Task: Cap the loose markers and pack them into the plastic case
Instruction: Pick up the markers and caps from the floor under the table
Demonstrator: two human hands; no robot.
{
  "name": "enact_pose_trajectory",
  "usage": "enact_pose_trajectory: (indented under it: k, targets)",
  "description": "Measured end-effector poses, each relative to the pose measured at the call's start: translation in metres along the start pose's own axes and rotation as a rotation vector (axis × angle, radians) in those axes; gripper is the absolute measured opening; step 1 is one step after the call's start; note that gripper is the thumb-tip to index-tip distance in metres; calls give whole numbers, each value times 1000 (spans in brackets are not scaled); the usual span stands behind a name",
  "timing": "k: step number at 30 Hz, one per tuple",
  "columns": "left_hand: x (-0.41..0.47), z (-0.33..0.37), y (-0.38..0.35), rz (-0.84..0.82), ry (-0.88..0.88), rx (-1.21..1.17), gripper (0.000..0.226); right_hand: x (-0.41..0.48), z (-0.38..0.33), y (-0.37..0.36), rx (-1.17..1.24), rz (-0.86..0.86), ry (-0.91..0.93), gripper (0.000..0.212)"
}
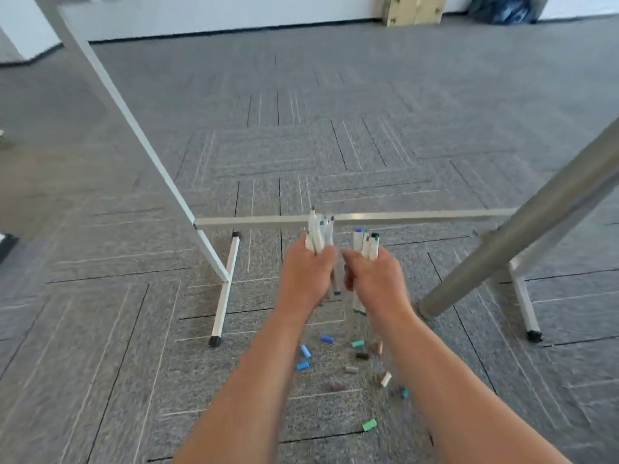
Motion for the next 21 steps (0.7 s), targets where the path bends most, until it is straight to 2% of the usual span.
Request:
enact_pose_trajectory:
  k: [4, 12, 16, 18, 21]
  targets:
    - [-48, 114, 52, 19, 12, -110, 15, -60, -121, 61, 121, 85, 122, 27]
    - [-196, 318, 151, -25, -172, -220, 6, -229, -299, 225, 279, 156, 305, 27]
    - [-261, 416, 144, -125, -278, -286, 7, -284, -351, 334, 300, 315, 369, 26]
    - [-293, 458, 126, -187, -316, -330, 6, -303, -360, 387, 337, 369, 357, 25]
    - [-344, 501, 80, -317, -353, -348, 7, -326, -356, 469, 253, 480, 341, 33]
Point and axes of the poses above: each hand's wrist, its own x-axis towards the middle knuckle, its own y-axis out of the back of the hand, z = x × y, the point moved 7 cm from there along x, towards the middle knuckle, and after that the axes turned 12 degrees about z, right-handed, at the moved point
